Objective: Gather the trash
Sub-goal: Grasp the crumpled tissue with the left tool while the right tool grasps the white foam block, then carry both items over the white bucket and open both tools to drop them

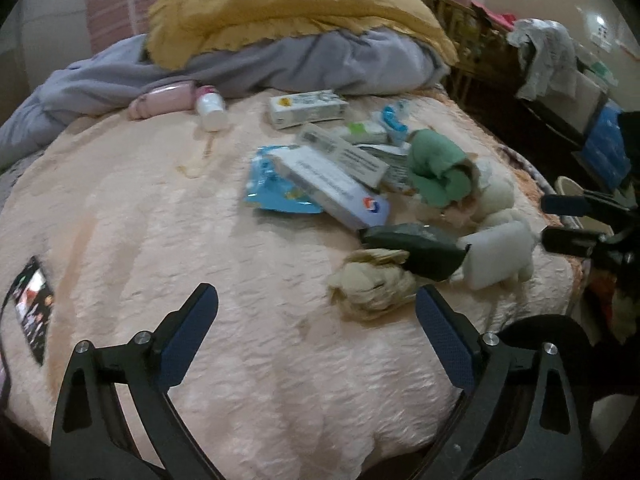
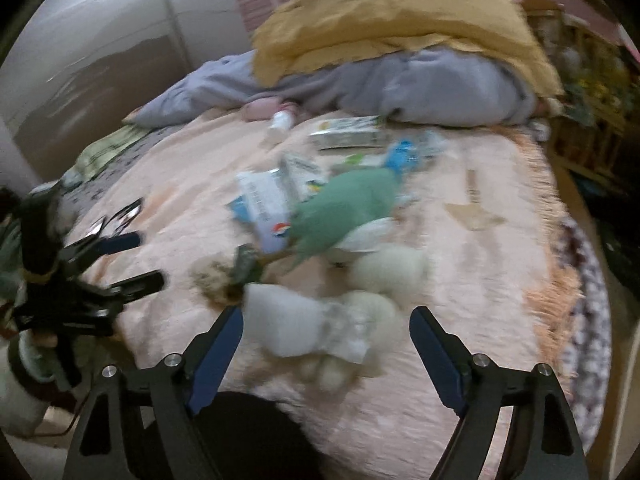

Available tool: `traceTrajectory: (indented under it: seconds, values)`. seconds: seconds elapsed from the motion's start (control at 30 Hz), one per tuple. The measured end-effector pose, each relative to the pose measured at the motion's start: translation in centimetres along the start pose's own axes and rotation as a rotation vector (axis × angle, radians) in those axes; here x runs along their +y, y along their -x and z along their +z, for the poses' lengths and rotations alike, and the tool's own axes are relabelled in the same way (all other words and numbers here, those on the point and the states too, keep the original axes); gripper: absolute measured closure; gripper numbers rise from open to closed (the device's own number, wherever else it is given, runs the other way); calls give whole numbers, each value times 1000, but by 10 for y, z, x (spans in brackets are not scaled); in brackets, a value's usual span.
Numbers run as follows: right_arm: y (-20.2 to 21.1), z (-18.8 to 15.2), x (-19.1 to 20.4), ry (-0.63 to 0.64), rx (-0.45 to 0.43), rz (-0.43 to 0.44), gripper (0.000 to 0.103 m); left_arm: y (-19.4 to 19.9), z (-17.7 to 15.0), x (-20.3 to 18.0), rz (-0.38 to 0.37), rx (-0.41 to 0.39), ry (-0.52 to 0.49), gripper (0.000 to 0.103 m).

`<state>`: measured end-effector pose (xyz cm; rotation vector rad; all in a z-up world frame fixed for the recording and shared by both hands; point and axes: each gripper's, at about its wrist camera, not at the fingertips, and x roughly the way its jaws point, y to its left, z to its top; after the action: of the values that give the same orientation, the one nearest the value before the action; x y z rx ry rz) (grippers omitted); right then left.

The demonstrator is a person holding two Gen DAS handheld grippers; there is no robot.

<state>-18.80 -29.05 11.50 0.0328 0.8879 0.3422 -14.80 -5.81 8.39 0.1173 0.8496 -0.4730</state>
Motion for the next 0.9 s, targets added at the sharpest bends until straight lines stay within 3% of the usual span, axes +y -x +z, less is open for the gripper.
traceTrajectory:
  seconds: [0.13,0.2,0.27,0.3,0.4,0.47,0.5,0.53,0.57,0.67,0.9]
  values:
    - [-11,5,11,45,20,21,21,-22,6,-8,-37,33,-42,11]
    - [-17,7,14,62,29,50,21,-37,9,-9,-62,70,-41,26]
    - [-22,9,18,88,44,53,21,-52,10,-8,-91,121,-29,61]
    - [-25,9,21,99,52,52,21,-56,9,-7,-116,145,-15,66]
    - [-35,10,27,118,70,69,21,-52,5,-5,-141,143,-5,72]
    - [-48,9,35,165,101,26,21,-43,4,-2,-136,131,0,76]
    - [-54,8,36,183,112,14,27,-39,5,0,-132,124,5,76]
    - [-59,6,37,199,124,14,58,-33,6,4,-123,115,13,77]
    - [-63,5,37,204,142,23,69,-29,7,6,-117,107,18,77]
    - [-60,2,31,168,147,49,73,-9,14,11,-108,66,35,77]
    - [2,8,15,77,-20,91,74,23,37,-10,-136,-6,11,77]
